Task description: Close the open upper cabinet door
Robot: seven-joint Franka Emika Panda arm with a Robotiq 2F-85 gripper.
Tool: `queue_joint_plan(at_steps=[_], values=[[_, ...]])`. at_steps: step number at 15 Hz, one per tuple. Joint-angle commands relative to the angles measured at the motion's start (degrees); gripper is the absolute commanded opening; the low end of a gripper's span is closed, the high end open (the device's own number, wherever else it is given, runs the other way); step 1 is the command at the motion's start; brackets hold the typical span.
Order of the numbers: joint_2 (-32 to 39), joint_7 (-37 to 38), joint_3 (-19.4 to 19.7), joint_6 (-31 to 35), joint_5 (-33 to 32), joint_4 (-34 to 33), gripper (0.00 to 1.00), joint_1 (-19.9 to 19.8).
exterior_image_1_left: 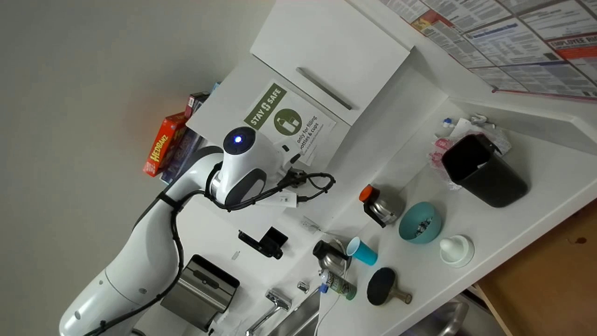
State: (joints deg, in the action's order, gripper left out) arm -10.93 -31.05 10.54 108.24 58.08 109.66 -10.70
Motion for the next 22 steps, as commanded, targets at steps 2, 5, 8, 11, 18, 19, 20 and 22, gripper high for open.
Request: queue_joint_plan(at_steps=[2, 5, 8, 11, 18, 19, 20, 22], values=[[2.52, -3.76, -2.08, 4.73, 2.82, -1.71, 0.00, 3.74], [3.27, -5.71, -4.32, 8.97, 4.10, -1.61, 0.00, 6.00], [4.26, -8.78, -6.98, 16.09, 5.26, -1.54, 0.00, 8.46], [5.35, -12.76, -9.03, 22.61, 6.79, -1.61, 0.00, 10.53], [4.10, -22.08, -10.57, 32.22, 8.97, 0.21, 0.00, 12.33], [2.53, -19.11, -10.51, 30.55, 5.62, 1.72, 0.00, 11.96], [1.02, -15.78, -10.30, 28.39, 1.74, 2.91, 0.00, 11.51], [-2.15, -5.41, -9.56, 21.96, -8.86, 4.43, 0.00, 10.25]])
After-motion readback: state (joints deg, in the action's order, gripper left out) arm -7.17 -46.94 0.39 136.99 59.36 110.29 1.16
